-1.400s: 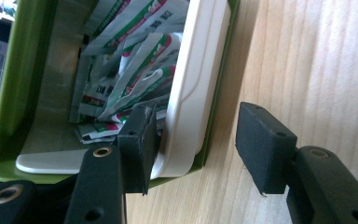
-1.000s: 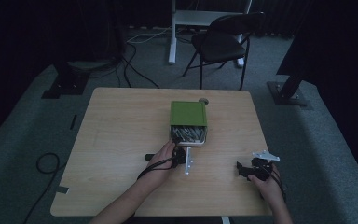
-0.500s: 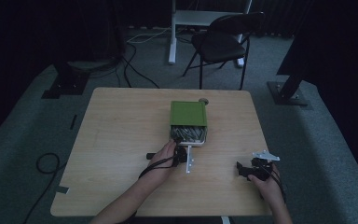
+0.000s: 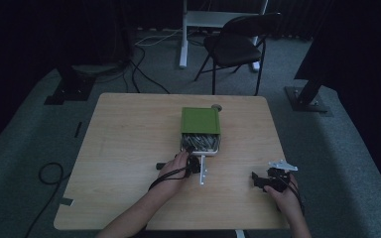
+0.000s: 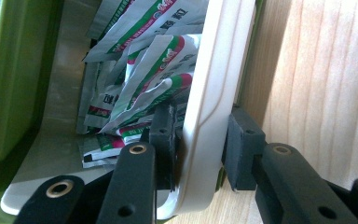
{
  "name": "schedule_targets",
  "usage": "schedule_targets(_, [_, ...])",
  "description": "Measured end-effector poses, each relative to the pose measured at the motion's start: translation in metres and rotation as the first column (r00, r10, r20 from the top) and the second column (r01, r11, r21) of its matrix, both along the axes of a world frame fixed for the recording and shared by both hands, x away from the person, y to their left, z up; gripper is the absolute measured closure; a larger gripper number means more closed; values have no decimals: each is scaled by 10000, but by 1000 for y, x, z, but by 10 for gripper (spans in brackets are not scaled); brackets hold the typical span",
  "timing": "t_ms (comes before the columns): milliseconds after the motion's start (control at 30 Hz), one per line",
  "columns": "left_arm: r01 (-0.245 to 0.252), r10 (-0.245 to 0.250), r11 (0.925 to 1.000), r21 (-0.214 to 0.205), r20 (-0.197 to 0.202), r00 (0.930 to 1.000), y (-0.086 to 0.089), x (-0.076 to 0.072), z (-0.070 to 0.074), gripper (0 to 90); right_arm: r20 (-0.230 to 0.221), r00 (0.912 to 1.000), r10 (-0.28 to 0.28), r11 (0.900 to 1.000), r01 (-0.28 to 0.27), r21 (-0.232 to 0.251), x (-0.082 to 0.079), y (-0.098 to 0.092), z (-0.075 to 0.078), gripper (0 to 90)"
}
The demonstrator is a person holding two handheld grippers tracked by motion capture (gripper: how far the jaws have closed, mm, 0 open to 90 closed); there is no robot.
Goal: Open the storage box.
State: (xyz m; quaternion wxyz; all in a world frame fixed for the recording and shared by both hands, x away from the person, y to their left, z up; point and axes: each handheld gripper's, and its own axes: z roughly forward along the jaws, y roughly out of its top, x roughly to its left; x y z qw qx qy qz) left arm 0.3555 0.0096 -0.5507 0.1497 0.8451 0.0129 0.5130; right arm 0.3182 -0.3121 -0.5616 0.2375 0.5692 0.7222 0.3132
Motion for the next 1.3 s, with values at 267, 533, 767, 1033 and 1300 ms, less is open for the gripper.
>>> schedule_targets(267, [-3, 2, 10000, 65, 68, 10000, -1, -8, -1, 690, -1, 10000, -4, 10000, 4, 8, 0, 0, 0, 113])
schedule_targets(533, [-46, 47, 9999, 102, -163, 9999, -1, -19, 2, 693, -1, 10000, 2, 10000, -2, 2, 0, 0, 0, 113])
schedule_targets(767, [-49, 52, 9999, 141, -253, 9997, -1, -30, 2, 693, 0, 10000, 4, 10000, -4, 1, 0, 0, 0, 113])
schedule_targets(1033, [51, -49, 10000, 62, -361, 9993, -1, -43, 3, 695, 3, 10000, 4, 10000, -4, 1, 0, 0, 0, 113])
schedule_targets(1300, [142, -140, 9999, 68, -291, 9995, 0, -53, 2, 697, 0, 10000, -4, 10000, 4, 10, 0, 0, 0, 113])
